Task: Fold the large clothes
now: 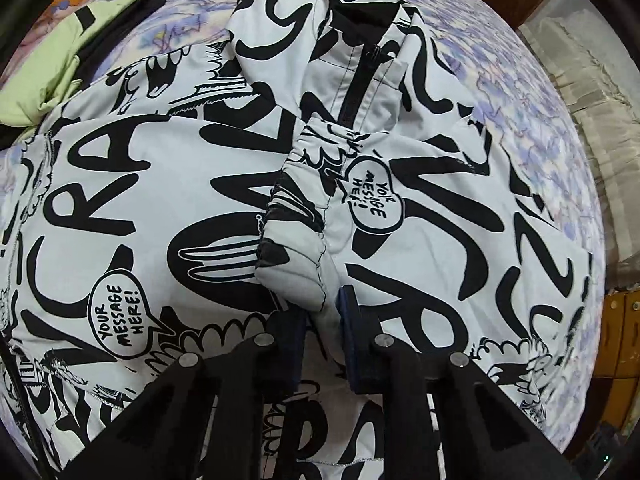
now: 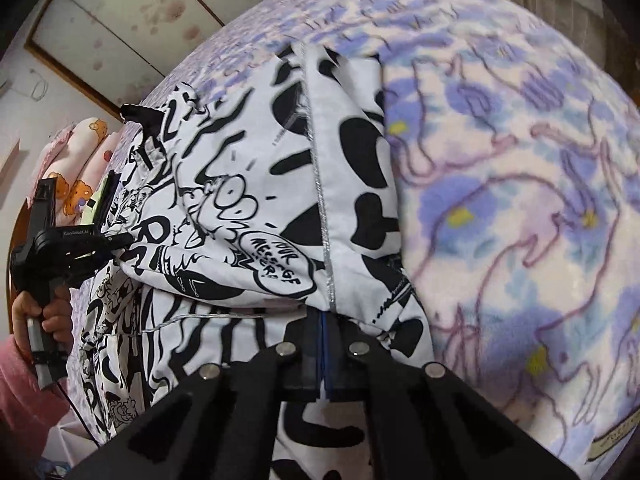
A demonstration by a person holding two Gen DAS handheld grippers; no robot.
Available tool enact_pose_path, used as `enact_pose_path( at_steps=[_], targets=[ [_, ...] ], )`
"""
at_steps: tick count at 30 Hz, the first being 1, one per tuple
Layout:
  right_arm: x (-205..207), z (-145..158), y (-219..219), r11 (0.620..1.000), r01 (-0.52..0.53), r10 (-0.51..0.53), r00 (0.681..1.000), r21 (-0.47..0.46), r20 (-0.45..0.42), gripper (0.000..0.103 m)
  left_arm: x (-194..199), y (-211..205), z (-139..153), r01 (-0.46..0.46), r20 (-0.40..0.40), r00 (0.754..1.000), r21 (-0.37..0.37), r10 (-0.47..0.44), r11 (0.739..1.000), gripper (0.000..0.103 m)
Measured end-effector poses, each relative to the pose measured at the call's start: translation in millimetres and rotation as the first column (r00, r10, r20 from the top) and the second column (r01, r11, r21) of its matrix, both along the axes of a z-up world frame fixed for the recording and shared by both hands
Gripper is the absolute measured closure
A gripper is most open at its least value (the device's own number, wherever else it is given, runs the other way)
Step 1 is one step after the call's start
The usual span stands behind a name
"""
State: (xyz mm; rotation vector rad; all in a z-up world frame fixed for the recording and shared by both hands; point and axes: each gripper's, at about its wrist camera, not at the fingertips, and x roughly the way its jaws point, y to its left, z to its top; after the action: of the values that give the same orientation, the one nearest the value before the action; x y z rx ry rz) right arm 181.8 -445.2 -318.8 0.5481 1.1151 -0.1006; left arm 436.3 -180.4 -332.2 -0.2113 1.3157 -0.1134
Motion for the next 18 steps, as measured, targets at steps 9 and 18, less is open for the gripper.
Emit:
enact_pose_path(
  at_steps=[9,18],
  targets=[
    [-3,8,23,0.997,-0.077,0.078,0.995,0.021,-0.063,0.103,3,15,1,-0.073,0.017,0.997,0.044,0.073,0.996,0.092],
    [-10,62,27,0.999,-0.011,0.015,0.996,-0.048,0.086,0.103,-1,6,6,-0.071,0.024,0.997,0.087,0.069,0.994,0.092]
  ],
)
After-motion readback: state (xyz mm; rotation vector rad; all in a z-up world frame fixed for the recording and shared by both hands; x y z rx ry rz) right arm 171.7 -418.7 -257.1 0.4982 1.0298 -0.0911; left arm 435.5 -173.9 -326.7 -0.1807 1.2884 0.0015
